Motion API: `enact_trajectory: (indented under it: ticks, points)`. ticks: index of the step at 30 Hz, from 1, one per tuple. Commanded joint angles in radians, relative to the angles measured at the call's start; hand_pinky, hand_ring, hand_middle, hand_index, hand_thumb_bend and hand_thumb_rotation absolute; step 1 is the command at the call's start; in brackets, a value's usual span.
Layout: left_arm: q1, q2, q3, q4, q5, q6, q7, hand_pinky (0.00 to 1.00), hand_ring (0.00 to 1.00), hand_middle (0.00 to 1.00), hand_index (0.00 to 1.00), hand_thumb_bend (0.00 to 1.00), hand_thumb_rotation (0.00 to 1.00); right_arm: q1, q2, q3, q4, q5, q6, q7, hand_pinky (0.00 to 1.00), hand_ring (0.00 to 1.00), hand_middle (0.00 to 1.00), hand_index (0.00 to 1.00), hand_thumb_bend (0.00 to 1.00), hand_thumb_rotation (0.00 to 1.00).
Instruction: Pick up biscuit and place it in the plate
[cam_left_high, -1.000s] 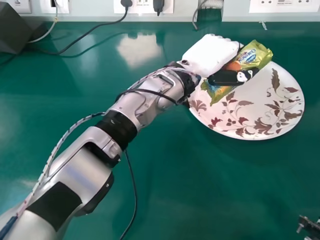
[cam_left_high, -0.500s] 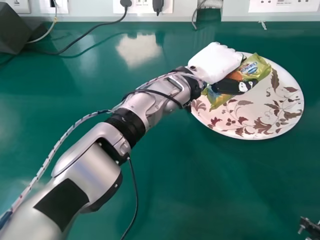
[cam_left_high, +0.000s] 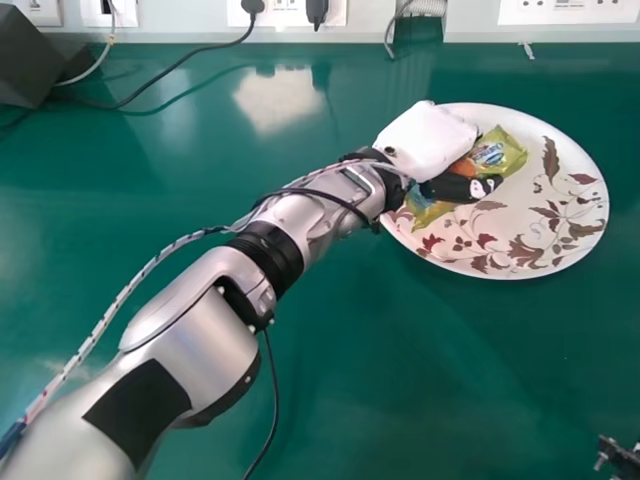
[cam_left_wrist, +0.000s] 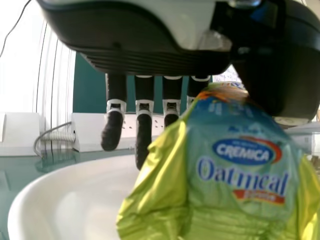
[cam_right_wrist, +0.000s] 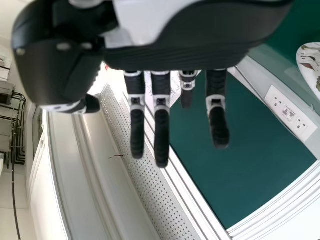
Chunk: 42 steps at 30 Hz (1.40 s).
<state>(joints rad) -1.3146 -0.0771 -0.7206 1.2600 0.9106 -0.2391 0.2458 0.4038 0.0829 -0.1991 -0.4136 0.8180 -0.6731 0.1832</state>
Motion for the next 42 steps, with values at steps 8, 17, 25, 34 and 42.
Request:
enact_trajectory:
  ticks: [8, 17, 25, 34, 42]
  points:
    - [-0.018, -0.038, -0.027, 0.029, 0.008, 0.037, -0.005, 0.19, 0.37, 0.47, 0.54, 0.51, 0.0, -0.01, 0.07, -0.007, 0.012, 0.0, -0.014, 0.002, 0.21, 0.31, 0.48, 0.5, 0.52, 0.0]
    - [-0.02, -0.062, -0.069, 0.049, 0.035, 0.057, -0.026, 0.21, 0.38, 0.47, 0.54, 0.51, 0.0, -0.008, 0.068, -0.006, 0.015, 0.008, -0.017, 0.014, 0.22, 0.32, 0.49, 0.69, 0.55, 0.0]
    - [-0.012, -0.069, -0.132, 0.068, 0.067, 0.078, -0.027, 0.2, 0.38, 0.47, 0.54, 0.51, 0.0, -0.004, 0.068, -0.006, 0.011, 0.012, -0.016, 0.013, 0.22, 0.32, 0.49, 0.66, 0.55, 0.0]
    - [-0.005, -0.064, -0.179, 0.081, 0.088, 0.09, -0.043, 0.2, 0.38, 0.46, 0.54, 0.51, 0.0, -0.007, 0.072, -0.004, 0.016, 0.017, -0.024, 0.018, 0.22, 0.33, 0.49, 0.65, 0.55, 0.0]
    - [-0.007, -0.045, -0.204, 0.09, 0.092, 0.069, -0.082, 0.22, 0.39, 0.47, 0.55, 0.51, 0.0, 0.002, 0.085, 0.006, 0.001, 0.024, -0.026, 0.005, 0.26, 0.37, 0.49, 0.7, 0.55, 0.0]
